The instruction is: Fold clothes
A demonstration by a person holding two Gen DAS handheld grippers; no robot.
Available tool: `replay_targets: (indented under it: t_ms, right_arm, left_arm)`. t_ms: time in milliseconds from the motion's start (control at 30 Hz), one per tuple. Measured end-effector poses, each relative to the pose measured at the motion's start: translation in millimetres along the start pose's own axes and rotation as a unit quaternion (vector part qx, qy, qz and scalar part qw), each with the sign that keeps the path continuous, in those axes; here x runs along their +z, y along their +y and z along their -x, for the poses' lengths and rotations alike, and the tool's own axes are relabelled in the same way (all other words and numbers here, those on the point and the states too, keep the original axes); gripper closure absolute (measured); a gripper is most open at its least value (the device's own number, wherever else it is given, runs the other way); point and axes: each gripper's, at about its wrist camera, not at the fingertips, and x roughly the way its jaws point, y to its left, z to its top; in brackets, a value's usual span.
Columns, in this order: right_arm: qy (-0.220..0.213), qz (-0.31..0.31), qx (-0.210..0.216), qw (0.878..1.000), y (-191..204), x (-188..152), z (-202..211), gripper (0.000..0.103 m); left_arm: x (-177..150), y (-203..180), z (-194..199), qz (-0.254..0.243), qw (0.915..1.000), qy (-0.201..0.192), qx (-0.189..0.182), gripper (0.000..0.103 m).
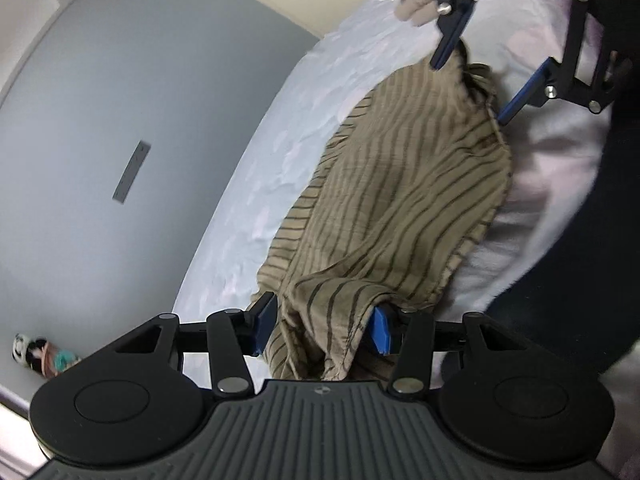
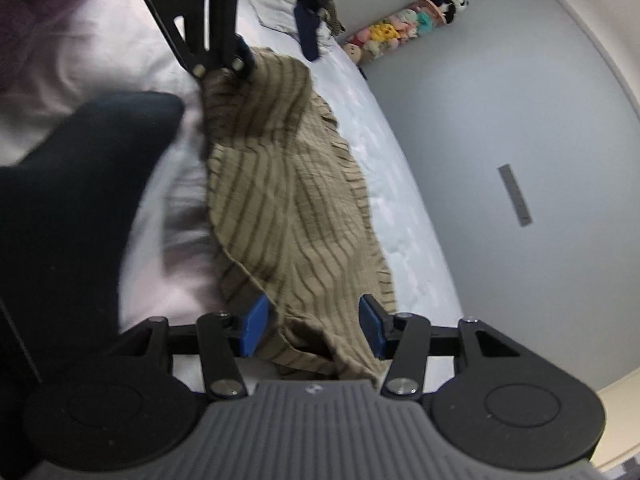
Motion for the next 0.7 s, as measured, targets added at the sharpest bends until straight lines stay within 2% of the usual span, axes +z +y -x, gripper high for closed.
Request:
replay_targets:
  t_ms: [133, 233, 333, 367, 400, 467, 567, 633, 700]
  right_arm:
    - [-0.003, -0.003, 0.035, 0.999, -1.9, 0.5, -1.9, 0.05]
    - [0.001, 0.007, 0.056, 0.998, 1.6, 1.4, -5.5, 0.058]
    - [0.009, 0.002, 0.068, 0.998, 1.0, 2.4, -9.2, 0.078]
    - [0.014, -0.005, 0.069, 0.997, -1.2, 2.2, -10.9, 0.093]
    - [0.018, -0.016, 0.07, 0.997, -3.9, 1.9, -11.7, 0.098]
    - [0.018, -0.046, 0.078, 0.996, -13.1, 0.5, -11.7, 0.1]
    - [0.022, -0.117, 0.089, 0.989, -38.8, -4.1, -10.9, 0.101]
    - [0.024, -0.179, 0.094, 0.979, -63.6, -9.8, -11.3, 0.101]
    - [0.024, -0.235, 0.095, 0.967, -87.4, -16.6, -11.5, 0.101]
  left_arm:
    - [-1.0, -7.9, -4.5, -0.021, 0.9997, 0.01, -0.009, 0.058]
    - [-1.6, -8.5, -11.0, -0.021, 0.9996, 0.016, -0.007, 0.066]
    - [-1.2, -1.8, -12.3, -0.007, 0.9998, 0.013, -0.011, 0.075]
    - [-1.2, 0.4, -12.5, -0.003, 0.9998, 0.012, -0.014, 0.08]
    - [-1.5, 2.6, -11.5, 0.001, 0.9996, 0.012, -0.024, 0.083]
    - [-2.2, 7.1, -9.5, 0.01, 0.9988, 0.013, -0.046, 0.091]
    - [-4.9, 18.8, -9.1, 0.032, 0.9955, 0.02, -0.087, 0.096]
    - [-8.8, 32.6, -11.9, 0.058, 0.9901, 0.03, -0.125, 0.098]
    - [-15.5, 51.3, -15.5, 0.081, 0.9805, 0.041, -0.174, 0.098]
